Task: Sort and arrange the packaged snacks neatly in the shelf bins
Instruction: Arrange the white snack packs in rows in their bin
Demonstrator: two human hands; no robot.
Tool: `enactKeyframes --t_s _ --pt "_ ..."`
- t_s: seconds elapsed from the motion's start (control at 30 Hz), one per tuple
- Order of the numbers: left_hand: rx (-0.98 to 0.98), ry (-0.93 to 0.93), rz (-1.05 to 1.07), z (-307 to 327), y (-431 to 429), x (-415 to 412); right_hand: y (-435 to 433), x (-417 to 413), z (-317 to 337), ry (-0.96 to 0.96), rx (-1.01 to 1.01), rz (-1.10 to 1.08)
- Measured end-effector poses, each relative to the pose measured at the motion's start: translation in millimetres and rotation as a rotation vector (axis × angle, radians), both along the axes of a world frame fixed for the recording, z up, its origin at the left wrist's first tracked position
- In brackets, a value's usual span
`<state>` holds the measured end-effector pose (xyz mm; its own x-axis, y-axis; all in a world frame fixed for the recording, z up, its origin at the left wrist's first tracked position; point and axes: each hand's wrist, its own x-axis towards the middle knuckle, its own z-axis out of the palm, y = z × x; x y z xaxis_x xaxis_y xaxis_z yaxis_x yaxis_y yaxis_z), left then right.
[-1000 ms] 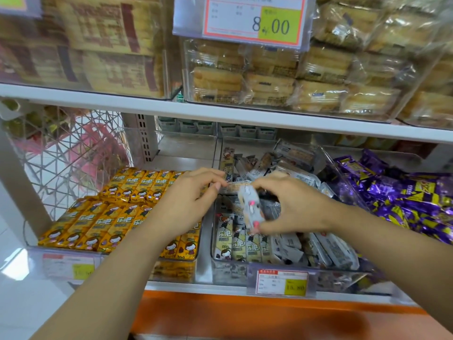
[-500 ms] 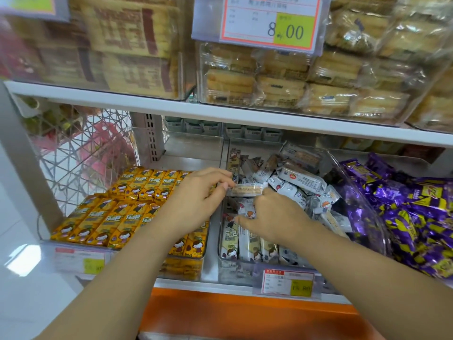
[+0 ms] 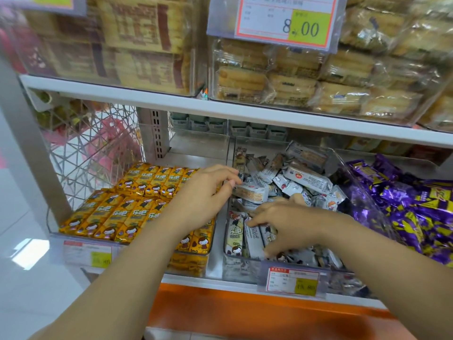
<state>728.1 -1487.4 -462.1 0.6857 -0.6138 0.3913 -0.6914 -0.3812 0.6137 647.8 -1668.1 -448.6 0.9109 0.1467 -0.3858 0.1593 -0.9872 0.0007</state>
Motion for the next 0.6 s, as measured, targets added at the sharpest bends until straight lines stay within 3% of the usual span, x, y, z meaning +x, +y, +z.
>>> enactKeyframes --t_s 0.6 --pt "0.003 -0.014 0.004 0.3 -0.3 1.6 15.3 4.8 -4.5 0.053 0.181 -0.179"
